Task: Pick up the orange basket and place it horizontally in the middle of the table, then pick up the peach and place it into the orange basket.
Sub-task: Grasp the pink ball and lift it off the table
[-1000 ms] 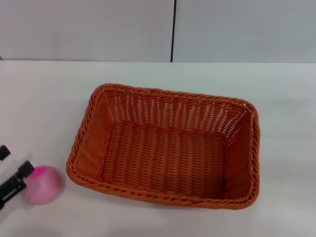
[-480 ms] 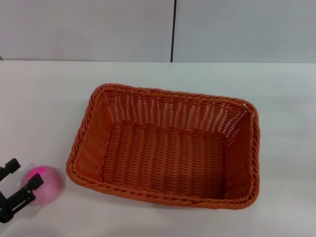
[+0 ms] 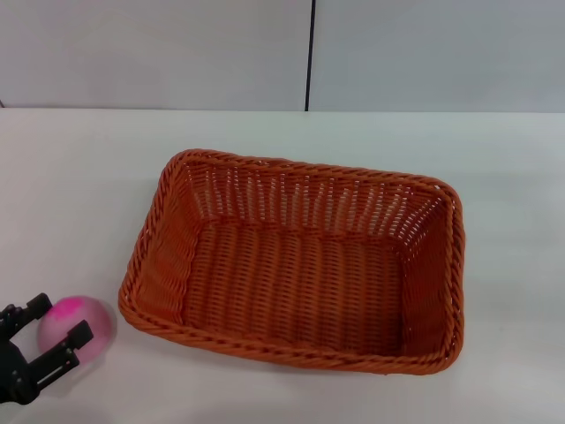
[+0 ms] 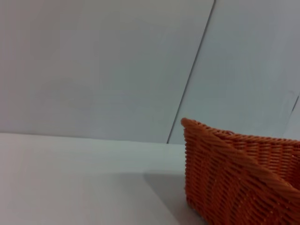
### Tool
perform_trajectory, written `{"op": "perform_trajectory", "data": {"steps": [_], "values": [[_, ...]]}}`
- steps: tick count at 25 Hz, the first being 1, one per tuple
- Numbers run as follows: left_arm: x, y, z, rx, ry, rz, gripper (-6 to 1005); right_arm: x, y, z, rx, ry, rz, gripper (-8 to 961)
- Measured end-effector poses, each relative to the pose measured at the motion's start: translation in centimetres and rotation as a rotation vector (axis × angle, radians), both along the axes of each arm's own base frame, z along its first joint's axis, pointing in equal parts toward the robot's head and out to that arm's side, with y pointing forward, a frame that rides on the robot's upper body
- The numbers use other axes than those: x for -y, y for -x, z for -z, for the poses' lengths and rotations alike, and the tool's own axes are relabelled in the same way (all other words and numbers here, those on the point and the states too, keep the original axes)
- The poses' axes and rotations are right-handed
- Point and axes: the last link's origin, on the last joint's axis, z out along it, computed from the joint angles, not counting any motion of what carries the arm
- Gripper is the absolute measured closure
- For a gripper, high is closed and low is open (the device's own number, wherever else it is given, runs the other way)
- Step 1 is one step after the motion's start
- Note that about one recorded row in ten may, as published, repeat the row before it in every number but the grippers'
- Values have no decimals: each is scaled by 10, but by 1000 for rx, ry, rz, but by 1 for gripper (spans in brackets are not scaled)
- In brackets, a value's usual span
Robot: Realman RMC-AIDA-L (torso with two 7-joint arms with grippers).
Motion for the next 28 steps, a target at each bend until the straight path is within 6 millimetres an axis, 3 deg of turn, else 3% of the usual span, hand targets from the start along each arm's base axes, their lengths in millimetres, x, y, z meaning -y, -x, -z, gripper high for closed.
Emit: {"op": "perform_trajectory", "data": {"steps": [10,20,28], "values": [[-1,2,2,-12,14,-7,204,1,0,1,-4,3,1,497],[-3,1,2,25,25,-34,393,1,-2,2,-6,4,9,497],[-5,0,1,34,30,-34,633,3,-4,0,-8,-3,17,497]]}}
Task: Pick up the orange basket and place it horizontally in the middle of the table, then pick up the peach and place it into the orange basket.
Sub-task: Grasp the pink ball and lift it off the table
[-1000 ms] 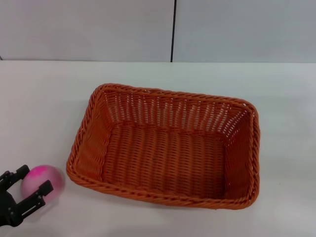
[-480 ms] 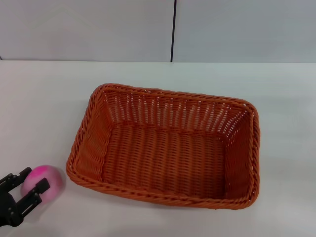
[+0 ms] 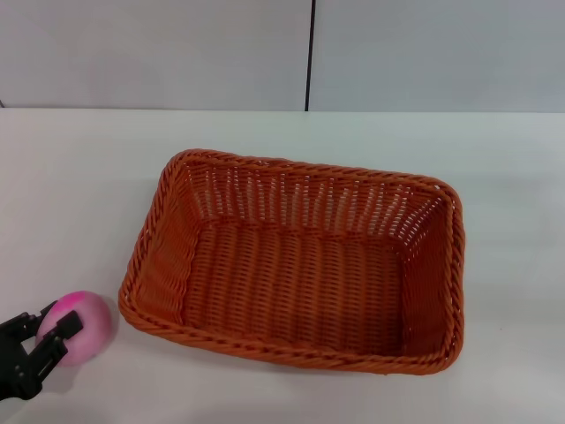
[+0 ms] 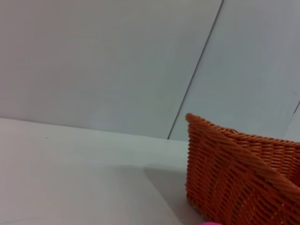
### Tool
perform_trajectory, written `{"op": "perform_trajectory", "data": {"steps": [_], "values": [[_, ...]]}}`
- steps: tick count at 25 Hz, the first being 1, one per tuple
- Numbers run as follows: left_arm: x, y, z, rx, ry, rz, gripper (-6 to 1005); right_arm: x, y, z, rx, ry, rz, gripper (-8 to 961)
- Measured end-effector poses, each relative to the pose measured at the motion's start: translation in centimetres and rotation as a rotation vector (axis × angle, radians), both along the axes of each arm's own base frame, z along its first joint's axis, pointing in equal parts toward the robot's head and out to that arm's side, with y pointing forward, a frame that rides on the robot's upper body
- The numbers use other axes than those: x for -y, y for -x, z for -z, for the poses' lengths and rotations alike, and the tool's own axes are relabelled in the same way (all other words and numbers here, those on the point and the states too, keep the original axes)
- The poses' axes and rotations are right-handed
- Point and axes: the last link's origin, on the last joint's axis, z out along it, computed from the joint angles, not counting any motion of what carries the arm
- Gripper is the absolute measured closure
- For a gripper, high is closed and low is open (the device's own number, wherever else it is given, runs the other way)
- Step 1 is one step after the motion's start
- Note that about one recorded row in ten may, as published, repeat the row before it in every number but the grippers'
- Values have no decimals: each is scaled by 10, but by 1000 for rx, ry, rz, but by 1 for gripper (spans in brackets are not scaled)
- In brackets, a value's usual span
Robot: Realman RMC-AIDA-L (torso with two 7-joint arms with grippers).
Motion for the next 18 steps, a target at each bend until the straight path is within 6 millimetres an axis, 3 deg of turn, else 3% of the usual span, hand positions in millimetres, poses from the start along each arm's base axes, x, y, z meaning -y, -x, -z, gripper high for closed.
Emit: {"op": "perform_trajectory", "data": {"steps": [11,18], "values": [[0,-4,-7,23,-41,30,816,0,0,0,-4,-1,4,497],[-3,2,-24,51,-177,-40,842,1,0,1,-8,-3,4,497]]}}
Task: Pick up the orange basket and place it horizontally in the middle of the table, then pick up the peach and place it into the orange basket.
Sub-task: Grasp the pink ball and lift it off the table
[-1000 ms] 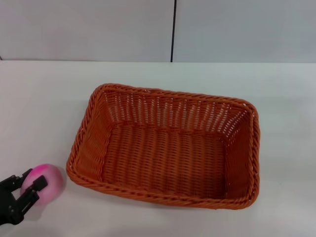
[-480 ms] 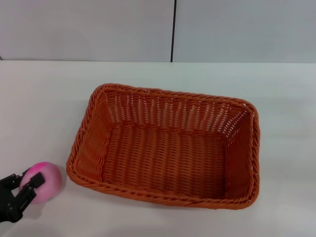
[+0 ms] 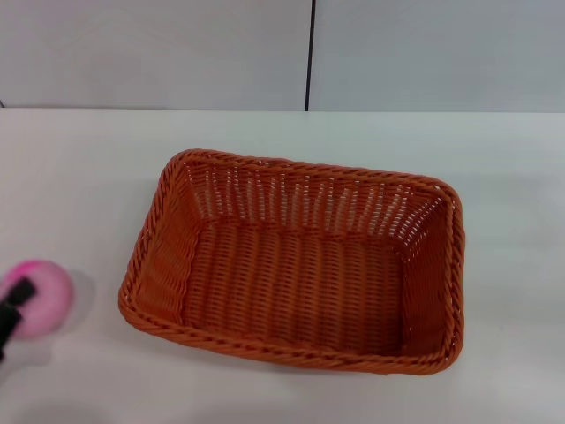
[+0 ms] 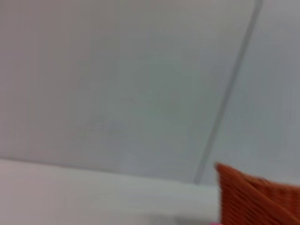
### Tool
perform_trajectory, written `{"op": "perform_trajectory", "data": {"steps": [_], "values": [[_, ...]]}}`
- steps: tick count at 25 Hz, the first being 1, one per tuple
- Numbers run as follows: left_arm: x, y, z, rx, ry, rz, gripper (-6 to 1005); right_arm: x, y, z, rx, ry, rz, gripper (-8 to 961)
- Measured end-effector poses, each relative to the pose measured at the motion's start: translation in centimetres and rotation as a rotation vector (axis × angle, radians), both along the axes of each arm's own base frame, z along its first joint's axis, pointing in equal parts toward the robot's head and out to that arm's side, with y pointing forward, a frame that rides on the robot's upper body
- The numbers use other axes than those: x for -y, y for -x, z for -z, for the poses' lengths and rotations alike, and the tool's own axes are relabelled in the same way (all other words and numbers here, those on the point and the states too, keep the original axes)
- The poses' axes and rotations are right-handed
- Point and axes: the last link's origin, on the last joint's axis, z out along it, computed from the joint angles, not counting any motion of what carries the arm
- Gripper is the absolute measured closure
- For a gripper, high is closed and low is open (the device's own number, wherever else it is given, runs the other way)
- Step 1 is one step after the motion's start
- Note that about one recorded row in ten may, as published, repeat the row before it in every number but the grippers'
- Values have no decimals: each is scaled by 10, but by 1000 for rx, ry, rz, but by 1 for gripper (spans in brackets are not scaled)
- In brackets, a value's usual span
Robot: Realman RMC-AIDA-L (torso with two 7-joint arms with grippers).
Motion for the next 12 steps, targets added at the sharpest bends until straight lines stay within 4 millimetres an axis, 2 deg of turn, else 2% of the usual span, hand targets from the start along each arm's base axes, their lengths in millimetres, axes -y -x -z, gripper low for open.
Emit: {"op": "perform_trajectory", "data": {"steps": [6,9,10,11,12], "values": [[-7,-4,-20,113,-206,-30,869,2,0,3,-9,3,-1,497],[-15,-16,-23,188,-271,18,891,2,0,3,-12,4,1,497],[-22,-26,-22,251,-304,65,899,3,-1,4,-13,5,3,497],[-22,-26,-22,251,-304,65,906,3,-1,4,-13,5,3,497],[-30,-38,-18,305,-314,115,913,3,-1,5,-15,6,3,497]]}}
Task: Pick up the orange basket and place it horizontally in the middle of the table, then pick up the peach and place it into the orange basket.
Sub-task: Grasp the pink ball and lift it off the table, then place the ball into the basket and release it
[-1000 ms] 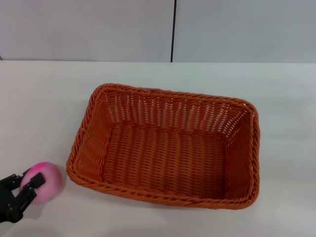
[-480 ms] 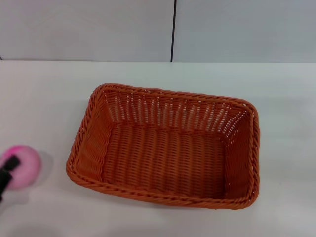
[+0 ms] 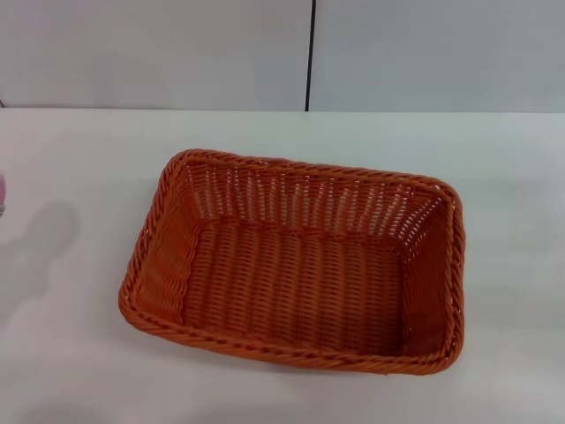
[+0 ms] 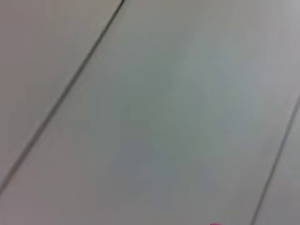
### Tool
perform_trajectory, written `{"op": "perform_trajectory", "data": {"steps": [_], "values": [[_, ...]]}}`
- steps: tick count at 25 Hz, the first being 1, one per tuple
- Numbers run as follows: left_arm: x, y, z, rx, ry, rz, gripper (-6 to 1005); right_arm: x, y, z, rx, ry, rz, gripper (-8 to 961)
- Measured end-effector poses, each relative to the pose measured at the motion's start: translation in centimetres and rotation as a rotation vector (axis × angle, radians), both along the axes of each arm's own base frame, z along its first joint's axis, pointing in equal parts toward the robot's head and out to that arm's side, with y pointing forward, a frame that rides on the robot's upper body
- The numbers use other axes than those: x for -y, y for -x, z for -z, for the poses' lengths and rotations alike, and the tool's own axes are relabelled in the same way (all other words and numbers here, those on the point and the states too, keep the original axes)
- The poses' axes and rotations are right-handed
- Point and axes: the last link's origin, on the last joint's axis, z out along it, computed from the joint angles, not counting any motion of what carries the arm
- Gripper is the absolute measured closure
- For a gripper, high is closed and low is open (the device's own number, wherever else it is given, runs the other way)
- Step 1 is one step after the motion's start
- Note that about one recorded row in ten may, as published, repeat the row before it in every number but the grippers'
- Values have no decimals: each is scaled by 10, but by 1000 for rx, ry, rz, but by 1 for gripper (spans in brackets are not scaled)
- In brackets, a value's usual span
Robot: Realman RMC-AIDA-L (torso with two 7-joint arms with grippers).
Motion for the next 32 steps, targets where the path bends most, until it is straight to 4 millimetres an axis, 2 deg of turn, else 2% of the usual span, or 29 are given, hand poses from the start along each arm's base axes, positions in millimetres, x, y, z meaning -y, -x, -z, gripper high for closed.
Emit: {"op": "perform_trajectory", "data": {"steps": [2,3,5,6,7,12,13,18,21,23,28,32], "values": [[0,0,0,0,0,0,926,0,0,0,-1,0,0,497],[-12,-14,7,52,5,62,933,-1,1,0,0,1,-2,497],[-24,-26,14,87,30,115,944,-1,1,0,-1,1,-3,497],[-24,-26,14,87,30,115,947,-2,1,1,-1,2,-4,497],[-37,-43,24,109,88,190,951,-2,2,1,-1,3,-5,497],[-57,-68,43,86,233,313,927,-2,1,1,-1,3,-1,497],[-64,-76,51,60,315,355,923,-2,1,1,-2,3,1,497],[-73,-84,63,16,429,386,899,-1,0,1,-4,4,5,497],[-73,-84,63,16,429,386,885,-2,0,3,-9,7,7,497],[-81,-89,78,-16,553,378,876,-3,0,4,-12,9,7,497],[-80,-88,82,-26,578,371,852,-3,1,4,-11,11,6,497],[-78,-87,82,-22,579,366,678,-3,1,4,-11,11,5,497]]}}
